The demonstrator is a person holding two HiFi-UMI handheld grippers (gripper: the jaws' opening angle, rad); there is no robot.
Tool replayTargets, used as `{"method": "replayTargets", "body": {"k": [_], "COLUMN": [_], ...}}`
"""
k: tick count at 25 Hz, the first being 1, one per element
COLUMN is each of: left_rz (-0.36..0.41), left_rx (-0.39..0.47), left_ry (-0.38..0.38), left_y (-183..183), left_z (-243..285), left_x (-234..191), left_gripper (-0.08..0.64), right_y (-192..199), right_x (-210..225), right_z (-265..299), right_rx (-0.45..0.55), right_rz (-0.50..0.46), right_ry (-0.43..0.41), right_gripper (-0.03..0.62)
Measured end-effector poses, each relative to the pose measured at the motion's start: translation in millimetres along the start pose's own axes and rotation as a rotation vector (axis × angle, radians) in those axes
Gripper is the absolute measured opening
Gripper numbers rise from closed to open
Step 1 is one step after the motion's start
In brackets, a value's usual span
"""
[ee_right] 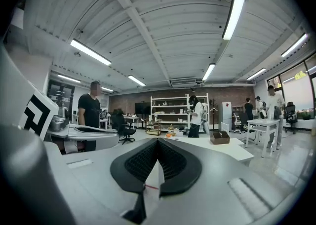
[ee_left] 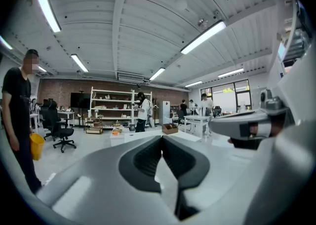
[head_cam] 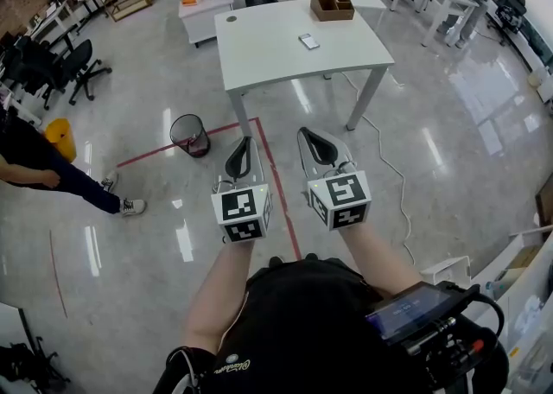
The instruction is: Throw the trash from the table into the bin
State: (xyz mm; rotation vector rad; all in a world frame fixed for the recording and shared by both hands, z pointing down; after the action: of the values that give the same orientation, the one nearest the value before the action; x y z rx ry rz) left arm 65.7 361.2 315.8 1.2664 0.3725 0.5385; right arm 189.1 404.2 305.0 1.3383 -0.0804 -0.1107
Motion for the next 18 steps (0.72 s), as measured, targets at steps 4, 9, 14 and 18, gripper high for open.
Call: {"method": "replayTargets", "body": {"k": [4, 9, 14, 18], "left_rz": [-0.002, -0.013, 0.007, 0.021], "left_rx": [-0.009, -0.013, -0.025, -0.007], "left_ry": [0.002, 0.045, 0.059, 0.057], "left_y": [2, 6, 1, -6], "left_z": [0, 4, 26, 38], "left_x": [2, 10, 36, 60], "left_gripper": [0.008, 0.008, 0.008, 0.008], "right_y": [2, 10, 15, 19], "right_x": [0, 9, 43, 77], "right_z": [-1, -2, -7, -18], "right_rx": [-0.007, -0.014, -0.015, -0.001], "right_rz": [0.006, 0.023, 0.041, 0.058], "right_ry": [0.001, 0.009, 0.02, 0.037], "right_gripper": [-0.002, -0.002, -0.002, -0.002]}}
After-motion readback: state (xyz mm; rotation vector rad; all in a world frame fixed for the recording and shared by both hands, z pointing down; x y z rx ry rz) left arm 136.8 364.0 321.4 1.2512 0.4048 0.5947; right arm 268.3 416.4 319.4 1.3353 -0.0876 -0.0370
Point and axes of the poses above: the fingertips, and each gripper's own axes: z forward along the fingers, x to its right, y out of its underside, the point moved 3 cm from there along -z, backward along the fingers, and after that the axes turned 6 degrees about -x, right-handed, at the moved point
